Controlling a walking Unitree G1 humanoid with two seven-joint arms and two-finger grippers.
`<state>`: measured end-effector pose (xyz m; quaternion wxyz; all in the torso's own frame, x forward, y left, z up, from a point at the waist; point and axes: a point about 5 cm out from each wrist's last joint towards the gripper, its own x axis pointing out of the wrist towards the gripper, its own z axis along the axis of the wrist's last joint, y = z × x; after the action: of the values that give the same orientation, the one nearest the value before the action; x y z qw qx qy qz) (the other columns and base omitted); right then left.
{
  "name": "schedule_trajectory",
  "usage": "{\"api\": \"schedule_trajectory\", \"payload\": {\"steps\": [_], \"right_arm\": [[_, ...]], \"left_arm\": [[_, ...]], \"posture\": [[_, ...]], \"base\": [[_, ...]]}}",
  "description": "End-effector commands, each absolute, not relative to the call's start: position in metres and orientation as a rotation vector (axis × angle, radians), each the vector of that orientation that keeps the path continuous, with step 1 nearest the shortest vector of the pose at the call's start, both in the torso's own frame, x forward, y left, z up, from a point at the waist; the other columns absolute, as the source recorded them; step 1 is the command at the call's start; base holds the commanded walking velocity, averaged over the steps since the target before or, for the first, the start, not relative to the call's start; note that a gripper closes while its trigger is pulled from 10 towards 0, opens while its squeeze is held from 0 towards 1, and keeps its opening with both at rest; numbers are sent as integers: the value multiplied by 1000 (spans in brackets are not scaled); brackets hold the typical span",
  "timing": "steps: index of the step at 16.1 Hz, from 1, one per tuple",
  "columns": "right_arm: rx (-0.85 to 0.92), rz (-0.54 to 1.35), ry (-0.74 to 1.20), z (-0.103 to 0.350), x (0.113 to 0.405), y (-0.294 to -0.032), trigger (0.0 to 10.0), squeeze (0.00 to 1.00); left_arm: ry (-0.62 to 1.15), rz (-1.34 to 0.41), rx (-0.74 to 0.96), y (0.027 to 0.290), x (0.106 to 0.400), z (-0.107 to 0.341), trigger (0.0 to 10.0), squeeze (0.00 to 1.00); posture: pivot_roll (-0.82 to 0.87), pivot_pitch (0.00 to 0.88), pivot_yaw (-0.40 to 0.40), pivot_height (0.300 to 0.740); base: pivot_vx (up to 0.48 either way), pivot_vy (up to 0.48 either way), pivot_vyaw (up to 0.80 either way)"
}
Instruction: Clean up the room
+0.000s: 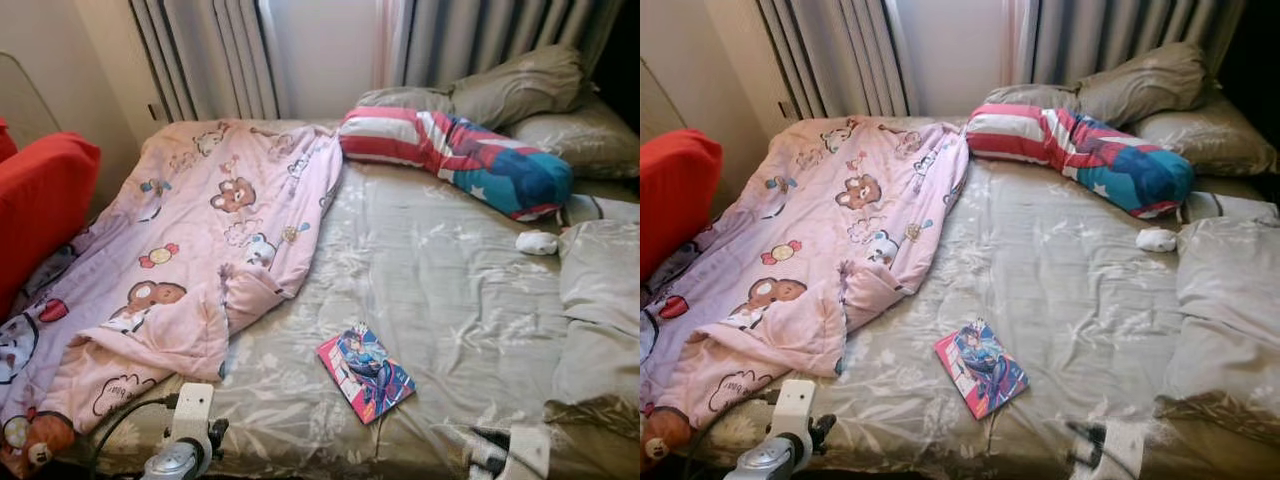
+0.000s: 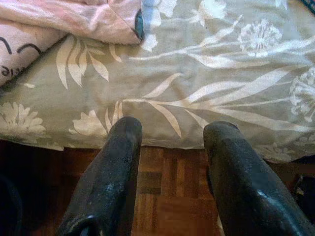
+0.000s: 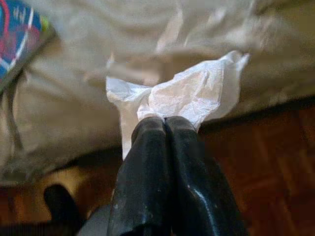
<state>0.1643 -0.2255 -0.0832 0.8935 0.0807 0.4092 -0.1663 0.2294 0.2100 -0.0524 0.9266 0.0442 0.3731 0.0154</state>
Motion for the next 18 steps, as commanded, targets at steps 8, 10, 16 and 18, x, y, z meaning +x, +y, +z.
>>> {"api": "schedule_trajectory", "payload": {"steps": [8, 10, 16, 18], "right_arm": [[168, -317, 877, -84, 169, -215, 10000, 0], [144, -293, 897, -86, 167, -213, 10000, 0], [28, -151, 935, -86, 171, -206, 10000, 0], [12, -140, 927, -83, 177, -208, 10000, 0]], "left_arm": [[823, 59, 107, 215, 219, -59, 10000, 0], [839, 69, 94, 216, 215, -62, 10000, 0], [855, 163, 52, 228, 203, -66, 10000, 0], [876, 184, 52, 233, 191, -71, 10000, 0]], "posture": [[-33, 0, 69, 740], [-34, 0, 73, 740], [70, 0, 2, 740], [77, 0, -4, 740]], "base": [[0, 0, 0], [0, 0, 0], [0, 0, 0], [0, 0, 0]]}}
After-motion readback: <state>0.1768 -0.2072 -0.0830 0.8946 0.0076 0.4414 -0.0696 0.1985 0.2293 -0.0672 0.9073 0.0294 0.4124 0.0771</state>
